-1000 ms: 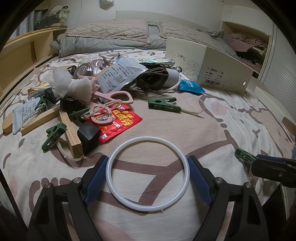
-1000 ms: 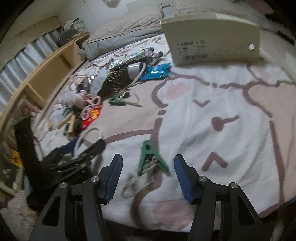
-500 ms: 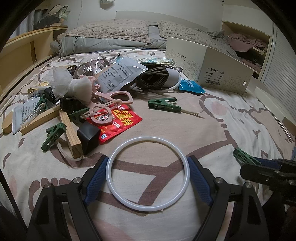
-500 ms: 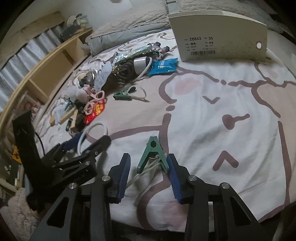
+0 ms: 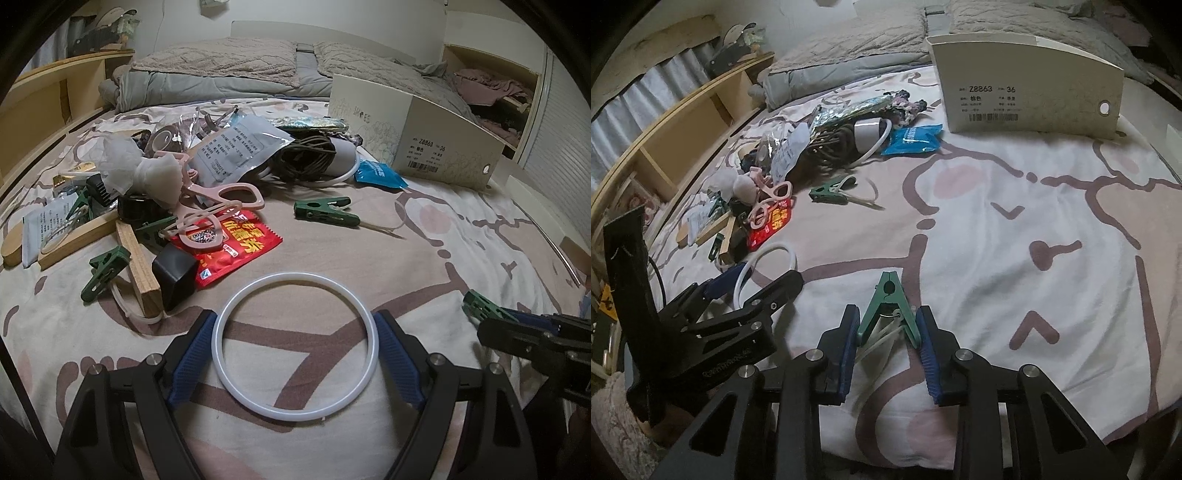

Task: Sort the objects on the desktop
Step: 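Close the left tool on the white plastic ring while the right tool holds the clothespin, then carry the white ring and green clothespin over the white shoebox with both tools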

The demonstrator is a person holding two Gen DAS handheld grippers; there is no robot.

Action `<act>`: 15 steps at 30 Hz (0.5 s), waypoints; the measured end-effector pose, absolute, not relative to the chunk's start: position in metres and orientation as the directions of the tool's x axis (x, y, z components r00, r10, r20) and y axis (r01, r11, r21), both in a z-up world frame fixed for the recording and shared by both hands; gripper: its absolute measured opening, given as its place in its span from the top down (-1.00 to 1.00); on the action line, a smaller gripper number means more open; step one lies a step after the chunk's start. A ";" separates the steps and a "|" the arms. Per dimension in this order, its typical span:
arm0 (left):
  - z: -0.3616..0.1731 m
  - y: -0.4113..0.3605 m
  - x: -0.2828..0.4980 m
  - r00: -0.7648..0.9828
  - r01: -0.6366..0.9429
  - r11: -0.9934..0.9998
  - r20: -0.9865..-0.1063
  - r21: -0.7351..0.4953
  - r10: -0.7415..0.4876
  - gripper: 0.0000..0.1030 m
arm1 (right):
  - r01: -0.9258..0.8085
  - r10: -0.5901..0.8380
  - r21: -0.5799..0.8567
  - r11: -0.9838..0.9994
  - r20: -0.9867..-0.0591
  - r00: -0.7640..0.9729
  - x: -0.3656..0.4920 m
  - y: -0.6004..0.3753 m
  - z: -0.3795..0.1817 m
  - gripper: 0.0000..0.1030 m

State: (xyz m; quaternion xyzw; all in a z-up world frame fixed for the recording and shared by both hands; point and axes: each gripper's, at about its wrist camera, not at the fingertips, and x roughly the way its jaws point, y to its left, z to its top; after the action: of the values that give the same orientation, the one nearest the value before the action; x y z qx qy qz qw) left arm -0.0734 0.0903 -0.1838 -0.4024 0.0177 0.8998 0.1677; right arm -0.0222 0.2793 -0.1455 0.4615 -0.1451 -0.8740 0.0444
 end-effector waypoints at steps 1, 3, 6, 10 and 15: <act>-0.182 0.090 -0.073 -0.621 -0.317 -0.942 -0.727 -0.107 0.292 -0.65 | -0.061 -0.210 0.296 -0.953 -0.793 -0.572 -0.023 0.280 -0.145 0.38; -0.179 0.091 -0.072 -0.627 -0.321 -0.941 -0.720 -0.109 0.297 -0.65 | -0.069 -0.208 0.301 -0.951 -0.791 -0.576 -0.023 0.282 -0.143 0.38; -0.174 0.091 -0.072 -0.634 -0.323 -0.940 -0.712 -0.110 0.301 -0.65 | -0.080 -0.217 0.319 -0.944 -0.789 -0.575 -0.025 0.286 -0.142 0.38; -0.168 0.089 -0.069 -0.630 -0.317 -0.941 -0.716 -0.116 0.300 -0.65 | -0.083 -0.221 0.330 -0.940 -0.780 -0.586 -0.026 0.290 -0.139 0.38; -0.163 0.087 -0.065 -0.632 -0.314 -0.943 -0.718 -0.107 0.292 -0.65 | -0.070 -0.220 0.326 -0.943 -0.765 -0.605 -0.027 0.291 -0.132 0.38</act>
State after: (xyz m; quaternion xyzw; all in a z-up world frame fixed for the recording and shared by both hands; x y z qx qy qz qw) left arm -0.0653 0.0867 -0.1626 -0.3947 0.0139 0.9033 0.1676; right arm -0.0270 0.2912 -0.1323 0.4425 -0.1637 -0.8807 0.0428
